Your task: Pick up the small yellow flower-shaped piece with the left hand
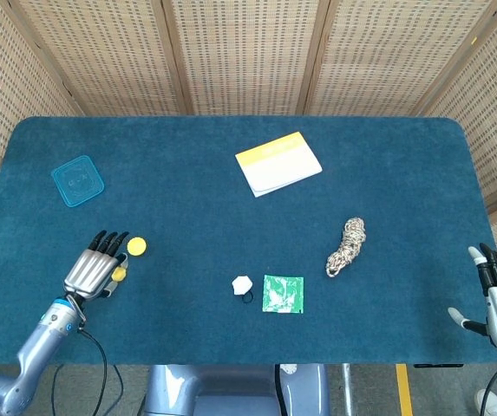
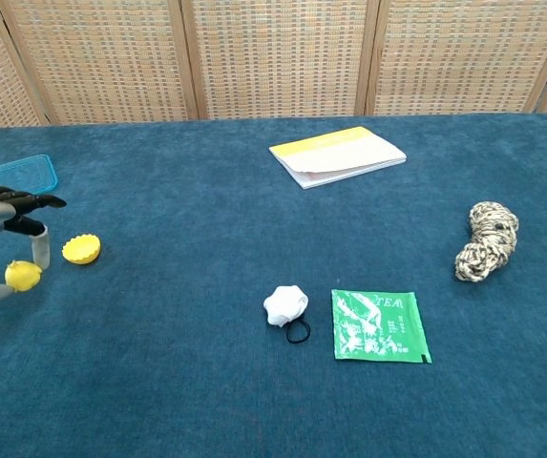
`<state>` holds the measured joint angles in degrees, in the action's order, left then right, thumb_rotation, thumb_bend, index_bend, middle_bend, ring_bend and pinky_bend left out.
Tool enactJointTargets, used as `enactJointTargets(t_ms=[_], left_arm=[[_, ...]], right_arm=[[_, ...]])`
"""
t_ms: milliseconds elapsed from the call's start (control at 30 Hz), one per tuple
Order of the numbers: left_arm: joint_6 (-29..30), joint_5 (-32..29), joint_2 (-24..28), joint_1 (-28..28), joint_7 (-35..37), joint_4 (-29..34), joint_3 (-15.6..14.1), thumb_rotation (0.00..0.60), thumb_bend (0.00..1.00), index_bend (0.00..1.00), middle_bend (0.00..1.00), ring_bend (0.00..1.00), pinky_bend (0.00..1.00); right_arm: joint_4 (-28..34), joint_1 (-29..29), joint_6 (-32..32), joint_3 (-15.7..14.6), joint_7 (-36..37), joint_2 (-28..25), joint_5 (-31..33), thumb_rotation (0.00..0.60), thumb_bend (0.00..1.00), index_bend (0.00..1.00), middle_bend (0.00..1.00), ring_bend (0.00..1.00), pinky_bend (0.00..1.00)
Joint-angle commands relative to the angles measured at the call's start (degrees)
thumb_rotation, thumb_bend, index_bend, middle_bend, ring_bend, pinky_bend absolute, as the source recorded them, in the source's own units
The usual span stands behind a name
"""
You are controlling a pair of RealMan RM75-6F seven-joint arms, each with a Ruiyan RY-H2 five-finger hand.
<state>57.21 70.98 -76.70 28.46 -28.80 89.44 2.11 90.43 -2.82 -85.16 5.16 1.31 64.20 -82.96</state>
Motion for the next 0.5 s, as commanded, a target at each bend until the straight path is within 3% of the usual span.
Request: enactJointTargets(t_ms=[33, 200, 500], left_arm=[[-0.57, -1.11, 1.44, 1.01, -0.10, 1.07, 1.09, 0.600, 0.35, 0.47, 0.00, 0.00, 0.00], [-3.09, -4.86, 2.88, 3.50, -1.22, 0.56, 3.15, 0.600, 0.35, 0.47, 0.00, 0.00, 0.00], [-7.04, -11.33, 0.46, 7.23, -3.14, -2.77, 4.25, 0.600, 0.35, 0.47, 0.00, 0.00, 0.00]], right_arm=[[-0.06, -0.05, 0.13, -0.01, -0.01, 0.03, 0.06, 0.600, 0.00, 0.00, 0.00, 0.00, 0.00], [-0.31, -0.33, 0.76, 0.03, -0.21, 0.23, 0.39, 0.600, 0.00, 0.00, 0.00, 0.00, 0.00], [-0.78, -0.70, 1.70, 0.17, -0.49, 0.60, 1.16, 0.600, 0.00, 0.00, 0.00, 0.00, 0.00]])
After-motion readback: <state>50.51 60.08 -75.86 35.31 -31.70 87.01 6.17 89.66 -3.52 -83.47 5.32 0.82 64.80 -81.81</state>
